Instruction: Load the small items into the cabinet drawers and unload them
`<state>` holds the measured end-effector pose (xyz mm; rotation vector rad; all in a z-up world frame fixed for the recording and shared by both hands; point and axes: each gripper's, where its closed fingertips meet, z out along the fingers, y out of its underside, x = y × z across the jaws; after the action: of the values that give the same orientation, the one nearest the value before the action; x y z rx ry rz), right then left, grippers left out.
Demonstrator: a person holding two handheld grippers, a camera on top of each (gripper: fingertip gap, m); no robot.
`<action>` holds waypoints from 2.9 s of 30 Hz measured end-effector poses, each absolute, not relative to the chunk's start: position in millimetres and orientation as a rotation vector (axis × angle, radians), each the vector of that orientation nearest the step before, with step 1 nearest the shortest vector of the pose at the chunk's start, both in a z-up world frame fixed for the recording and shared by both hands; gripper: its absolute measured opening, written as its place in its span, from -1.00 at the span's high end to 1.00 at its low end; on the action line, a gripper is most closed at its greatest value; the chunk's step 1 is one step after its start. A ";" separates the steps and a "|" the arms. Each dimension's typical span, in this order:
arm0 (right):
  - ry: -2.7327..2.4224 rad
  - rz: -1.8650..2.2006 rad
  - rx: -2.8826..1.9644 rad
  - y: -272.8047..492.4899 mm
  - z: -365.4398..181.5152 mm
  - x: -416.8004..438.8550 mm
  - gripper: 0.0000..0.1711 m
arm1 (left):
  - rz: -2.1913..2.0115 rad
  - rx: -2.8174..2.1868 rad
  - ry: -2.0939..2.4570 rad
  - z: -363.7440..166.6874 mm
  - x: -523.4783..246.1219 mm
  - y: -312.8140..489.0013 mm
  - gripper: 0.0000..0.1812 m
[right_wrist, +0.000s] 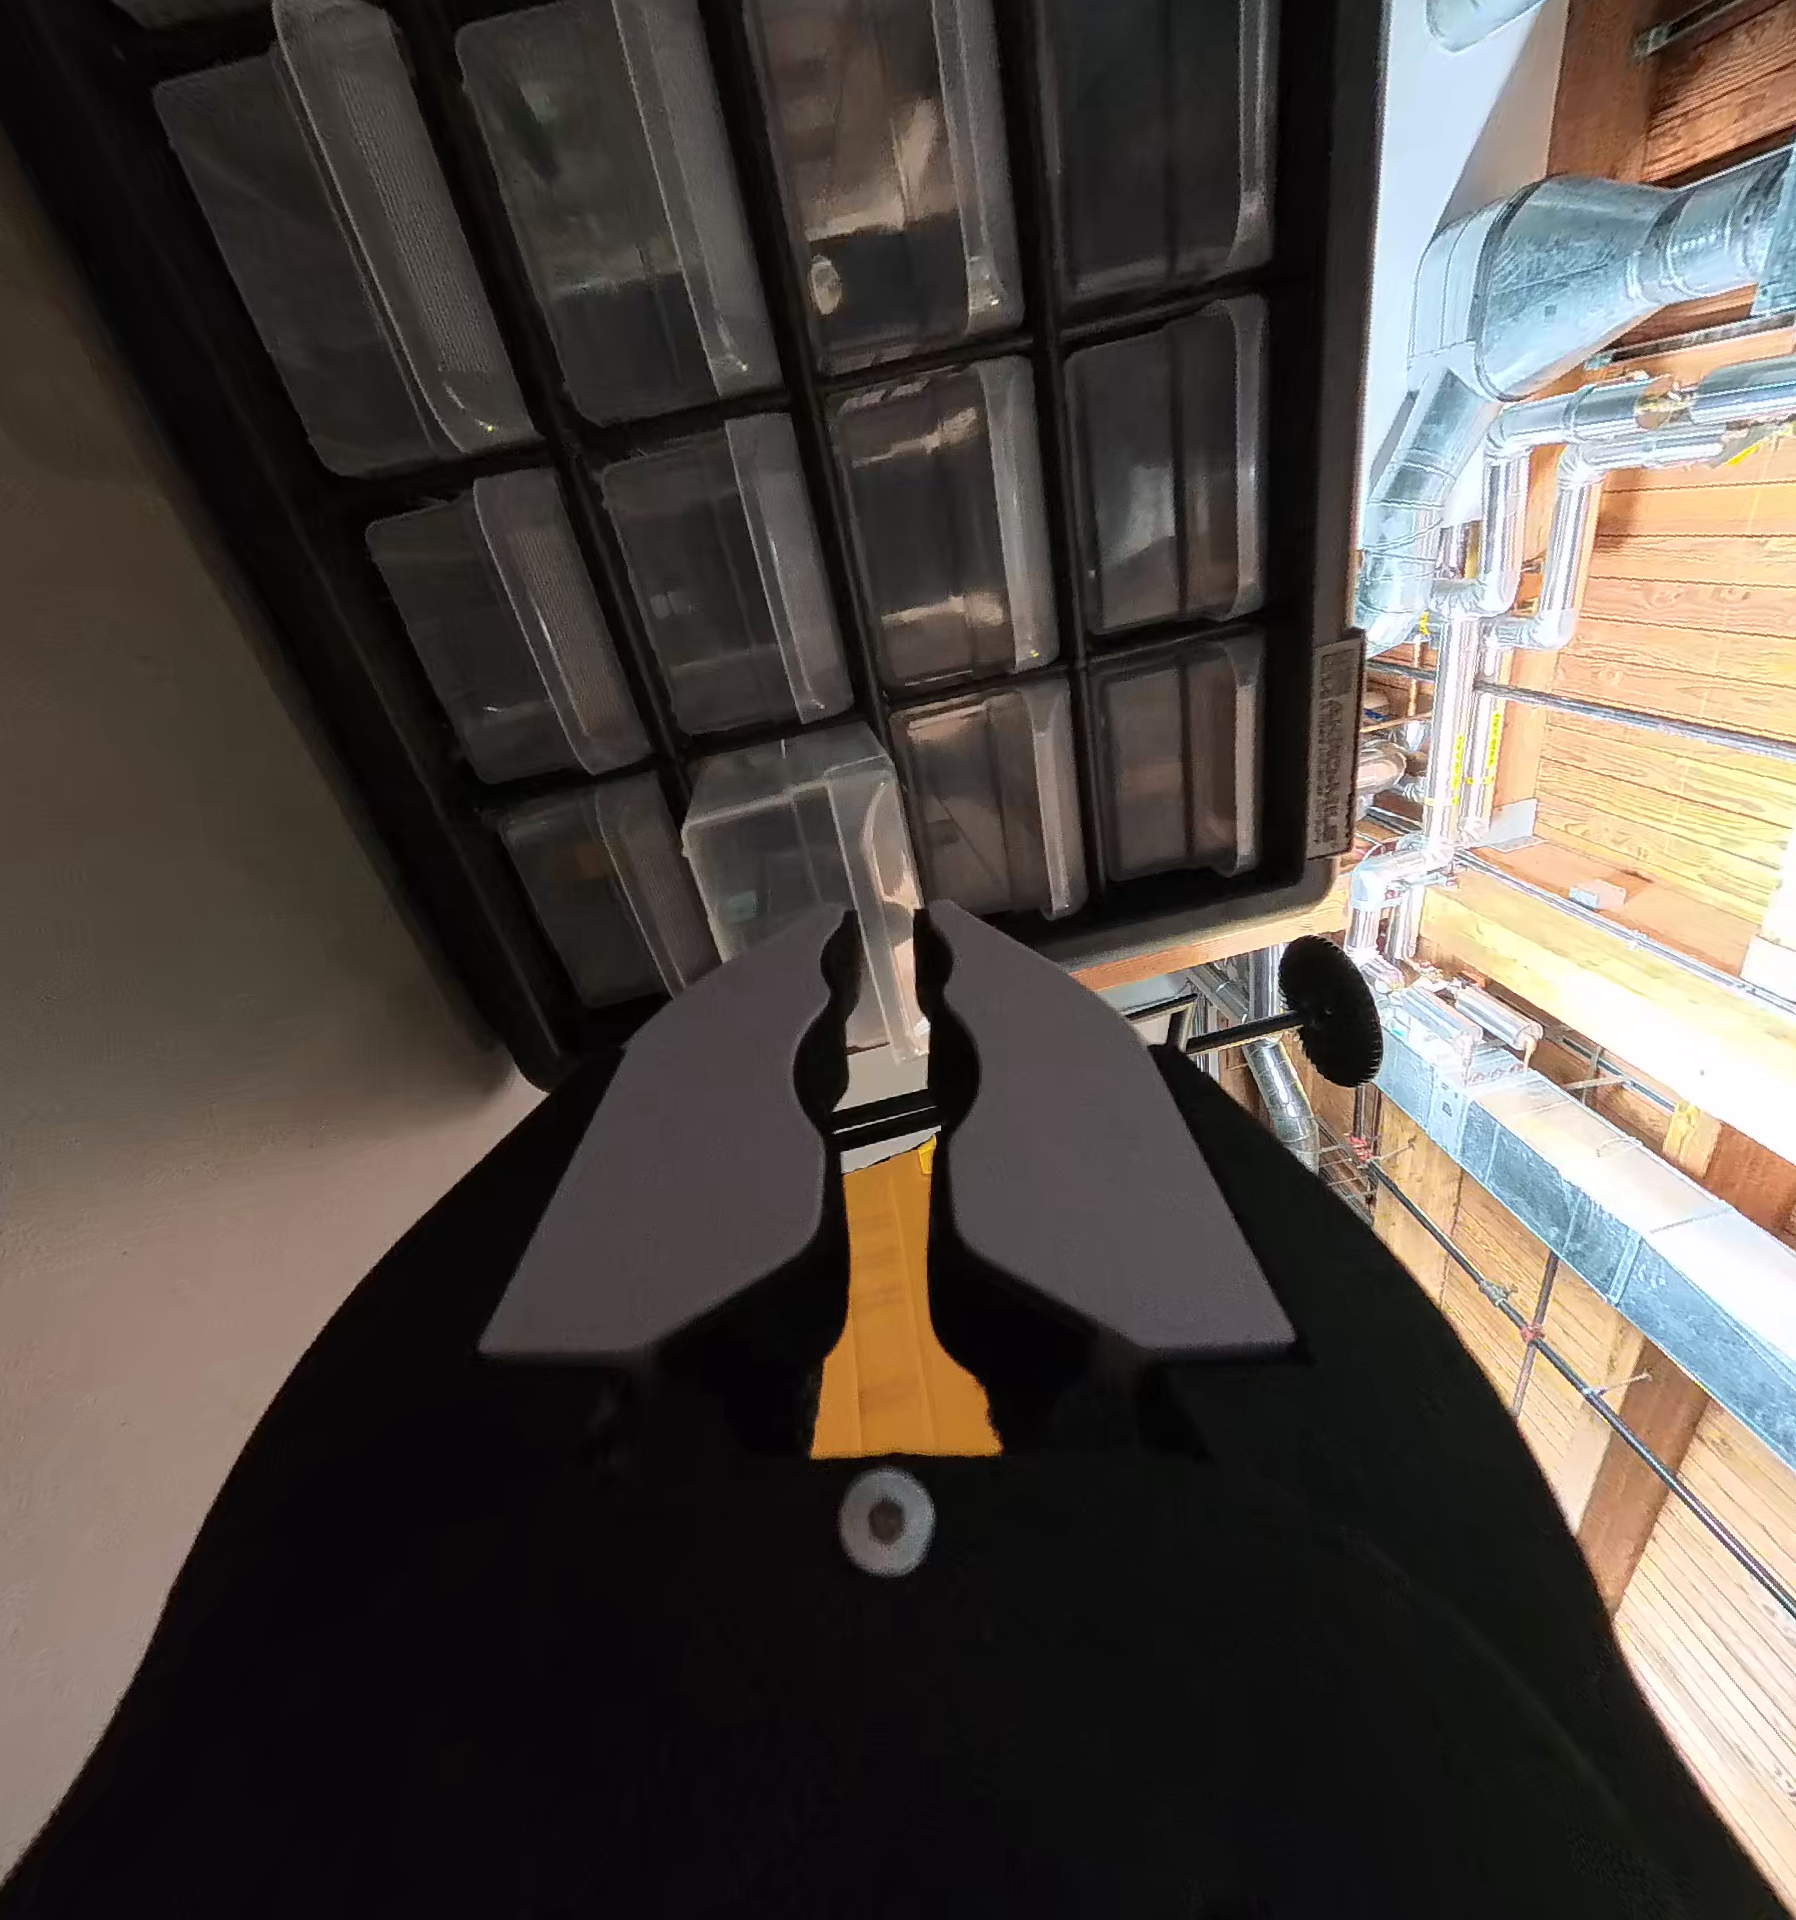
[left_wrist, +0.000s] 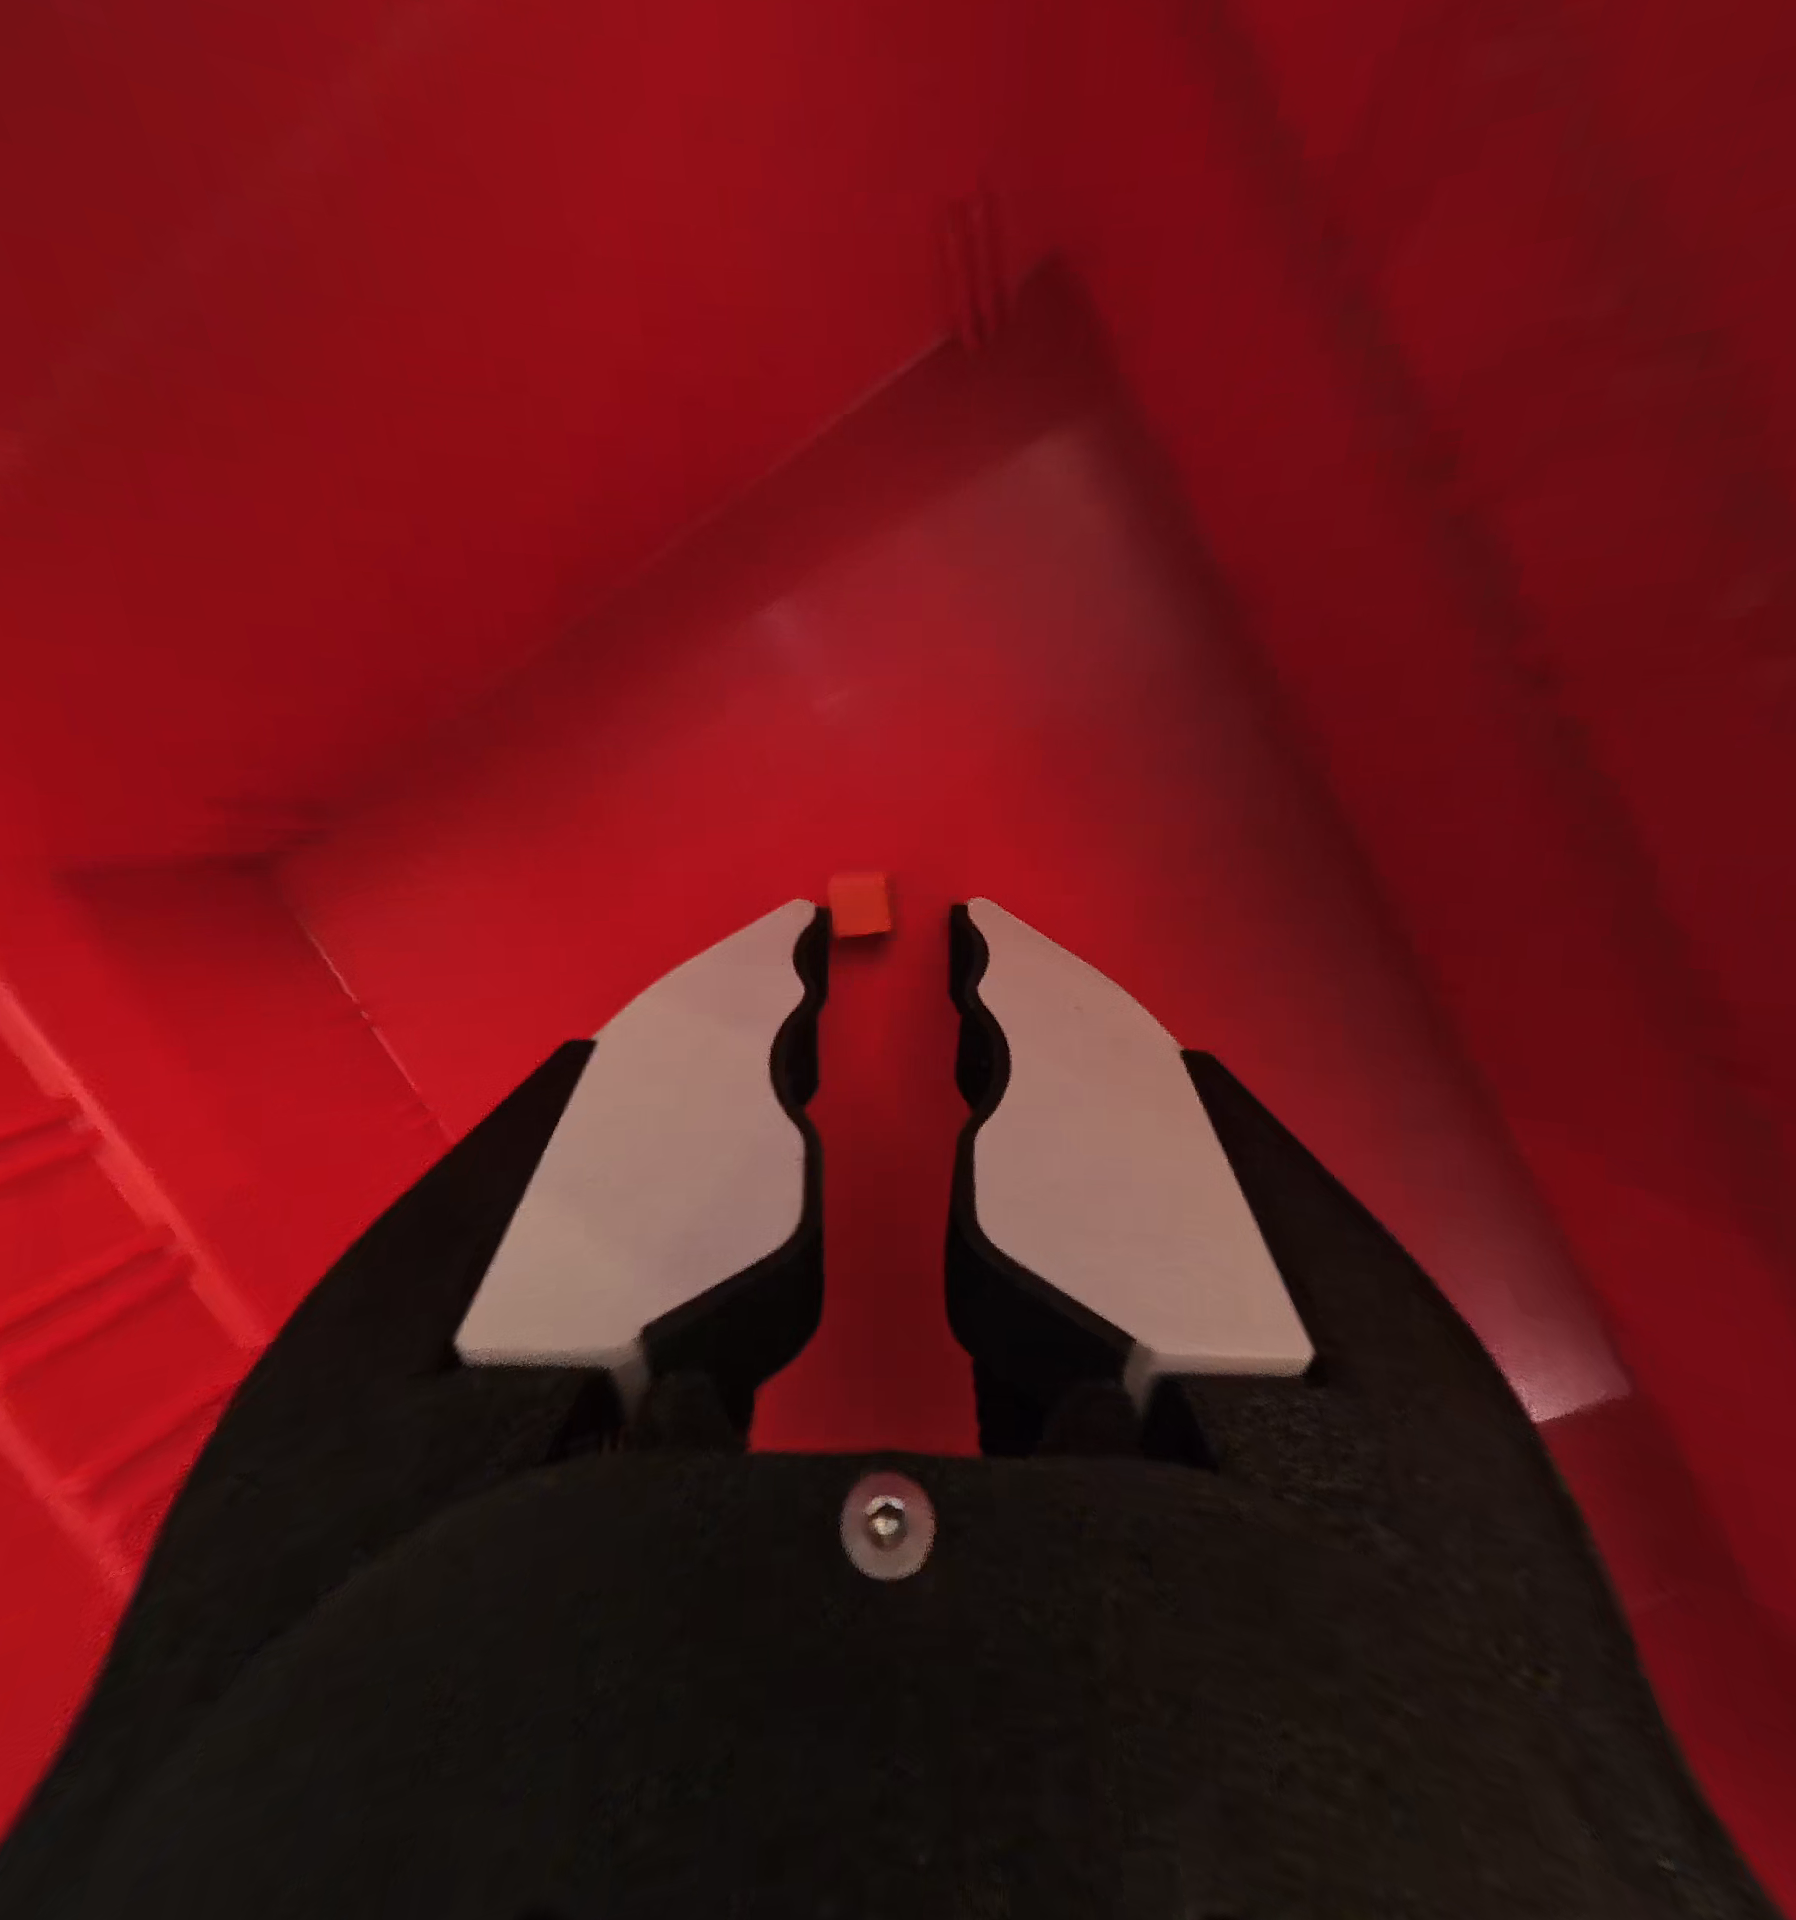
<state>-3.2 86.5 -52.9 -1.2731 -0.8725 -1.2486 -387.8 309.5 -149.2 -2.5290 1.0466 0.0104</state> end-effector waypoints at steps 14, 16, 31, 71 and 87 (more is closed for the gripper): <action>-0.873 -1.230 -1.283 87.0 -53.4 -3.6 0.88 | -0.013 -2.537 1.045 -149.8 -385.6 305.8 0.88; -0.875 -1.228 -1.285 87.4 -54.2 -3.8 0.88 | -0.006 -2.534 1.044 -148.0 -385.7 305.5 0.89; -0.875 -1.220 -1.297 87.8 -55.6 -3.9 0.87 | 0.058 -2.338 0.893 -37.9 -384.1 285.5 0.88; -0.881 -1.161 -1.325 86.1 -56.0 -5.2 0.87 | 0.023 -1.633 2.018 -23.6 -2.1 87.6 0.89; -0.907 -1.158 -1.311 64.6 -56.4 -12.7 0.87 | 0.244 -1.687 2.221 -75.4 -3.8 98.2 0.88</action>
<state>-12.7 64.6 -56.4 -1.3108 -0.9071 -1.1583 -3.8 98.2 -75.4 -1.6866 2.2208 0.2441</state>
